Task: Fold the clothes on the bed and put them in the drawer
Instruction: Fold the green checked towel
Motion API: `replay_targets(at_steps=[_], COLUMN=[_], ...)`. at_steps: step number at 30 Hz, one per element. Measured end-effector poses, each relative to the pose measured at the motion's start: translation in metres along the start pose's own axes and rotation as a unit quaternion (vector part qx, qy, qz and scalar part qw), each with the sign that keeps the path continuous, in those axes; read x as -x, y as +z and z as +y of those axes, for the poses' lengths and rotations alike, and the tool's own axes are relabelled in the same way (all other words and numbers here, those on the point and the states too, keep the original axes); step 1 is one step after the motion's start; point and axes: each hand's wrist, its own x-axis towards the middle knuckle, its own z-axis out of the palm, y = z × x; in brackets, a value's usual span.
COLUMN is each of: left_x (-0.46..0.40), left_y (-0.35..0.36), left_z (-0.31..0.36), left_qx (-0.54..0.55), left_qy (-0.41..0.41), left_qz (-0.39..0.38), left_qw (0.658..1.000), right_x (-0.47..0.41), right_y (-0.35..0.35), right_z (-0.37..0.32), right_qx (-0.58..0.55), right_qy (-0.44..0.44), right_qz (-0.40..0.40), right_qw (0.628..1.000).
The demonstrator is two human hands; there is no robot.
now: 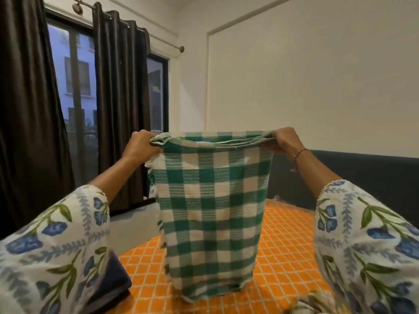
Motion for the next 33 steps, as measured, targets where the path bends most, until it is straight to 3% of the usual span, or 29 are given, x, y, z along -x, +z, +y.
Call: replay_targets(at_steps=[2,4,6,7,9,12,13,14,16,17,18,20,24,27,33], left_x=[0.002,0.000,0.002,0.002,0.004,0.005,0.003,0.000,-0.002,-0.003,-0.002,-0.008,-0.052,-0.088,-0.043], left_y=[0.000,0.003,0.012,0.018,0.031,0.049,0.056,0.064,0.076,0.084,0.092,0.102,0.094,0.080,0.067], left_z=[-0.002,-0.005,-0.003,-0.002,-0.004,-0.017,-0.023,-0.027,-0.040,-0.051,-0.059,-0.071,-0.071,-0.067,-0.056], left_qx=[-0.066,-0.119,-0.123,-0.122,-0.100,0.015,0.108,0.243,0.462,0.499,0.506,0.501,0.539,0.515,0.481], left_qy=[-0.017,-0.072,-0.124,-0.142,-0.195,-0.285,-0.322,-0.367,-0.417,-0.415,-0.410,-0.382,-0.269,-0.205,-0.134], left_qz=[0.030,0.065,0.077,0.072,0.069,0.063,0.050,0.021,-0.061,-0.095,-0.116,-0.109,0.017,0.087,0.092], left_qw=[0.997,0.988,0.982,0.980,0.973,0.956,0.939,0.898,0.780,0.755,0.750,0.769,0.798,0.827,0.862], right_x=[0.001,0.000,-0.003,-0.001,-0.001,-0.009,-0.012,-0.017,-0.033,-0.043,-0.049,-0.066,-0.087,-0.092,-0.043], right_y=[-0.006,-0.010,-0.004,0.002,0.016,0.033,0.038,0.045,0.067,0.082,0.095,0.119,0.137,0.132,0.102], right_z=[0.006,0.012,0.020,0.024,0.030,0.037,0.040,0.045,0.065,0.076,0.086,0.097,0.060,0.033,0.064], right_qx=[0.027,0.184,0.334,0.349,0.325,0.156,0.091,0.049,0.015,0.004,-0.008,-0.046,-0.156,-0.239,-0.210], right_qy=[-0.035,-0.102,-0.161,-0.172,-0.155,-0.051,-0.004,0.034,0.089,0.109,0.126,0.125,-0.006,-0.058,-0.097], right_qz=[-0.081,-0.094,0.018,0.075,0.114,0.024,0.002,-0.014,-0.039,-0.060,-0.080,-0.094,-0.022,0.006,0.035], right_qw=[0.996,0.973,0.929,0.918,0.926,0.986,0.996,0.998,0.995,0.992,0.989,0.987,0.987,0.969,0.972])
